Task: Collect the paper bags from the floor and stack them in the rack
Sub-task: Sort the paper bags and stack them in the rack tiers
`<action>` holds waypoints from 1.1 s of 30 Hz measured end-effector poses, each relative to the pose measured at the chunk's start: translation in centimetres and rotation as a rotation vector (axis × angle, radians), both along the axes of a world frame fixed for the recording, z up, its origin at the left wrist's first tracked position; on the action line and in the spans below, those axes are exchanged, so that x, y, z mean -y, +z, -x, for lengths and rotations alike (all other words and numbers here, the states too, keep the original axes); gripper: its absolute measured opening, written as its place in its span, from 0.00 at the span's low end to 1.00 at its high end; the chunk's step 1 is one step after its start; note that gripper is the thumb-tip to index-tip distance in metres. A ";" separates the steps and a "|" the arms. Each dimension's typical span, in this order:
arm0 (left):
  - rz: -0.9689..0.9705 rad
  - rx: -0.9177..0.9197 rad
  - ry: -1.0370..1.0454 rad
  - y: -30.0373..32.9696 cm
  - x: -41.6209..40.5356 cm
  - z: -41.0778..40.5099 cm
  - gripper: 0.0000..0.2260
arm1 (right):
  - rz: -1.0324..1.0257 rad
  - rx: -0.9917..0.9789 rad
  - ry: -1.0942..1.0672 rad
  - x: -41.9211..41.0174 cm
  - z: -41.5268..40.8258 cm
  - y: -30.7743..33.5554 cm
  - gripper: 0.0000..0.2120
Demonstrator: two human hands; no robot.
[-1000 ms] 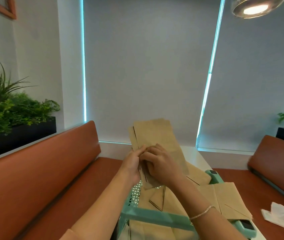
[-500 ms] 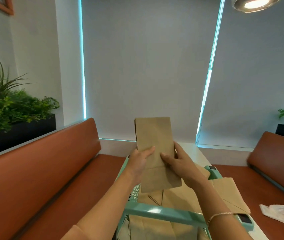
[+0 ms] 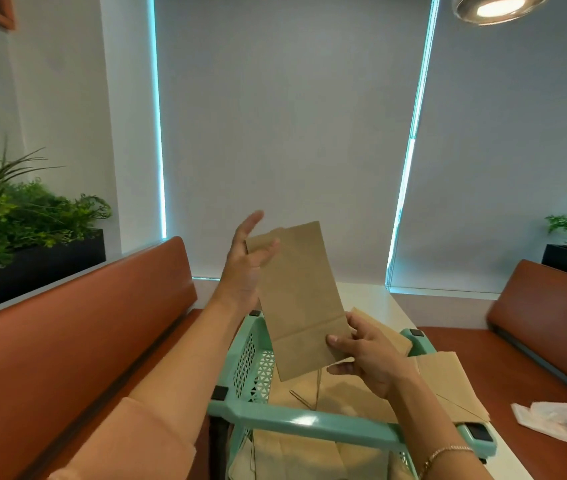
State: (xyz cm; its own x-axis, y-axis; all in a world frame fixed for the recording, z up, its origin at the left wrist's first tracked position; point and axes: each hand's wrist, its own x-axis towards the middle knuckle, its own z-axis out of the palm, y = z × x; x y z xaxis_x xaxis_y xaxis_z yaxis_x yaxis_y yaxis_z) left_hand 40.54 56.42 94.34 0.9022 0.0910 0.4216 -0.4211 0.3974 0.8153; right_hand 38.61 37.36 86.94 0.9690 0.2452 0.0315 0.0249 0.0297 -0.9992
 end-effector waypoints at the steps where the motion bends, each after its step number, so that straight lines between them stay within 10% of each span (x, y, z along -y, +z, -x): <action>1: -0.038 0.015 0.019 0.1 0.1 -0.1 0.15 | -0.015 -0.004 0.018 0.0 0.0 0.1 0.12; 13: -0.259 -0.202 -0.017 -5.2 2.4 0.3 0.18 | -0.091 0.004 -0.109 -0.4 0.1 0.3 0.11; 22: -0.209 -0.364 0.054 -7.4 1.0 0.1 0.12 | 1.377 0.054 -0.044 6.0 -0.7 3.3 0.40; 33: -0.009 -0.470 0.081 -7.6 0.6 0.2 0.06 | 1.666 0.166 -0.055 5.0 -0.7 3.7 0.28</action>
